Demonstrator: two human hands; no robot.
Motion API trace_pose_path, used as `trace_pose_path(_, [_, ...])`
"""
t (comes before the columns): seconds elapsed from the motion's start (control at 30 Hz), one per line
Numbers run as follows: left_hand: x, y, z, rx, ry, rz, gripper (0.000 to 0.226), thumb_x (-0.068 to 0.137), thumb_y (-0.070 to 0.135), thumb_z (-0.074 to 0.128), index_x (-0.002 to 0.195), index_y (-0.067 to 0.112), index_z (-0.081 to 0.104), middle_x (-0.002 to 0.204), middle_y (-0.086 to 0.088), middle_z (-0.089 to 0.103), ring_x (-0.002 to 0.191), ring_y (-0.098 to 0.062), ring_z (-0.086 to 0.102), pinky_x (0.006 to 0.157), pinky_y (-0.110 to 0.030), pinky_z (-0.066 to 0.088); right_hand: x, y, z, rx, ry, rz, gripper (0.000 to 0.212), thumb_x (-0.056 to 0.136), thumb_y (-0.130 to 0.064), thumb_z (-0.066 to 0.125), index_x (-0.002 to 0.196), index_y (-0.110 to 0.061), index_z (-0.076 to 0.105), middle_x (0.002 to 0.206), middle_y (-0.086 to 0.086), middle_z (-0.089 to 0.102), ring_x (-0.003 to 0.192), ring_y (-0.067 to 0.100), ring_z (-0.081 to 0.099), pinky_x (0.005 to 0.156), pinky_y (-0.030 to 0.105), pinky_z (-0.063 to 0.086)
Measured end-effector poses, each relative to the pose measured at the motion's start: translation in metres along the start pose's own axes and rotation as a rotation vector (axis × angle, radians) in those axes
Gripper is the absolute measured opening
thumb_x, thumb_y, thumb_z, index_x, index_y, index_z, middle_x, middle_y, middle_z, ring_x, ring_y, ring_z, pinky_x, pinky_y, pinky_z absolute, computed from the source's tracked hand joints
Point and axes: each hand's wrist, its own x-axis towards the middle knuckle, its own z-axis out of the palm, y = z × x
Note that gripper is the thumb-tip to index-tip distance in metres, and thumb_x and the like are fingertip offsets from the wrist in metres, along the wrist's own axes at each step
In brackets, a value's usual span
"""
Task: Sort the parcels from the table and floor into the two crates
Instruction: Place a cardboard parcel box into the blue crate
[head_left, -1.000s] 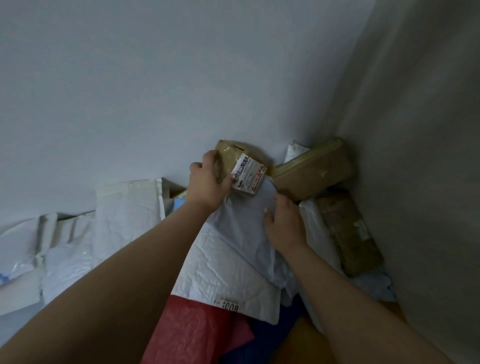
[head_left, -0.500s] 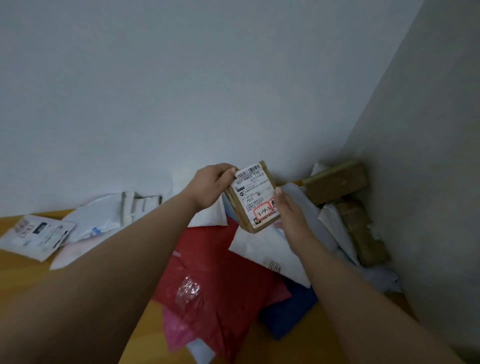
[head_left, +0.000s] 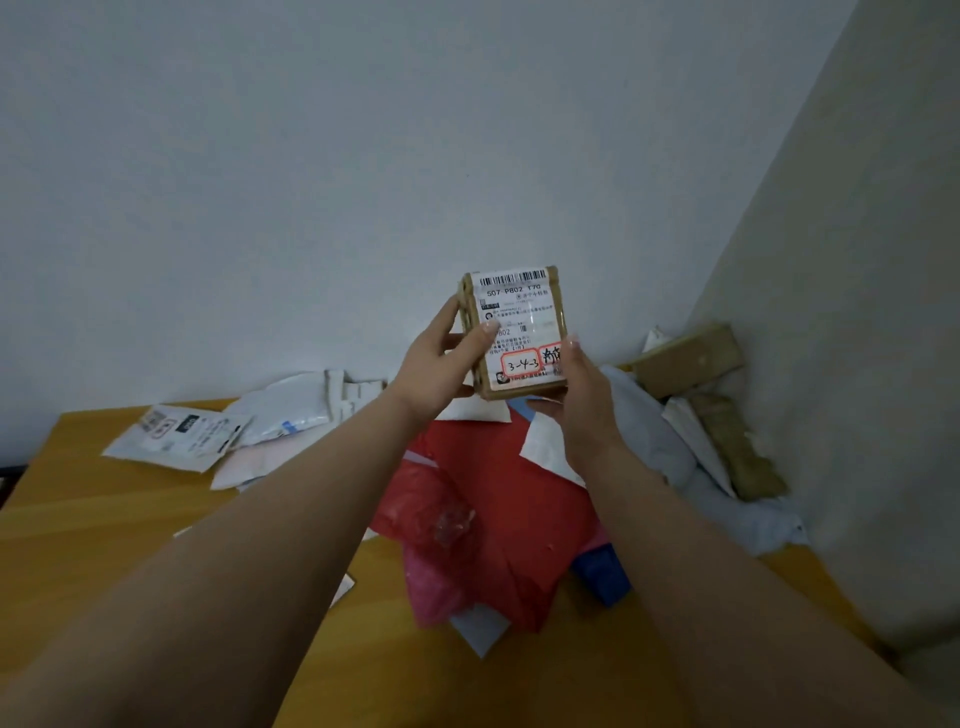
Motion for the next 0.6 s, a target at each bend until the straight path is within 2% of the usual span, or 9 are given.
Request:
trace_pose_path(0.1, [-0.011, 0.006, -0.012, -0.002, 0.006, 0.046, 0.037, 0.098, 0.038, 0.053, 0.135, 0.04, 0.048, 0.111, 0.0, 0.071, 0.099, -0.017, 0.07, 0.08, -0.043, 0.059, -0.011, -0.001, 0.011, 0.001, 0.004, -0.007, 0.045, 0.101, -0.043, 0.038, 0.128, -0.015, 0.061, 0.109, 0.006, 0.072, 0.099, 0.021, 0.069, 0.078, 0.035, 0.058])
trace_pose_path(0.2, [-0.019, 0.007, -0.021, -0.006, 0.015, 0.049, 0.041, 0.1, 0.036, 0.05, 0.14, 0.039, 0.044, 0.109, 0.003, 0.072, 0.096, -0.013, 0.071, 0.073, -0.034, 0.06, -0.022, 0.0, 0.02, 0.017, 0.0, -0.006, 0.04, 0.1, -0.043, 0.042, 0.121, -0.018, 0.065, 0.105, 0.004, 0.073, 0.102, 0.023, 0.068, 0.081, 0.038, 0.058])
trace_pose_path(0.33, [-0.032, 0.007, -0.029, -0.013, 0.027, 0.034, 0.043, 0.1, 0.036, 0.048, 0.143, 0.038, 0.042, 0.11, 0.005, 0.072, 0.095, -0.01, 0.071, 0.07, -0.028, 0.059, -0.032, 0.001, 0.026, 0.024, -0.025, -0.001, 0.032, 0.1, -0.042, 0.045, 0.112, -0.024, 0.068, 0.105, 0.003, 0.074, 0.103, 0.024, 0.068, 0.085, 0.042, 0.057])
trace_pose_path(0.4, [-0.038, 0.006, -0.032, -0.018, 0.051, 0.028, 0.042, 0.1, 0.037, 0.048, 0.142, 0.039, 0.043, 0.109, 0.006, 0.072, 0.095, -0.01, 0.071, 0.07, -0.028, 0.059, -0.035, 0.002, 0.028, 0.017, -0.043, -0.001, 0.028, 0.099, -0.042, 0.046, 0.105, -0.028, 0.069, 0.102, 0.002, 0.074, 0.102, 0.023, 0.069, 0.083, 0.041, 0.057])
trace_pose_path(0.5, [-0.043, 0.003, -0.034, -0.005, 0.079, 0.013, 0.042, 0.099, 0.04, 0.05, 0.14, 0.039, 0.044, 0.107, 0.004, 0.073, 0.094, -0.012, 0.071, 0.074, -0.035, 0.061, -0.037, 0.008, 0.03, -0.008, -0.058, 0.019, 0.03, 0.099, -0.044, 0.046, 0.106, -0.026, 0.069, 0.103, 0.002, 0.074, 0.101, 0.022, 0.069, 0.082, 0.039, 0.058])
trace_pose_path(0.6, [-0.047, -0.003, -0.029, -0.026, 0.131, -0.062, 0.065, 0.094, 0.046, 0.056, 0.15, 0.032, 0.027, 0.11, 0.002, 0.071, 0.096, -0.013, 0.07, 0.081, -0.039, 0.059, -0.038, 0.015, 0.028, -0.029, -0.065, 0.05, 0.036, 0.099, -0.048, 0.043, 0.109, -0.024, 0.067, 0.103, 0.002, 0.074, 0.097, 0.022, 0.07, 0.08, 0.037, 0.059])
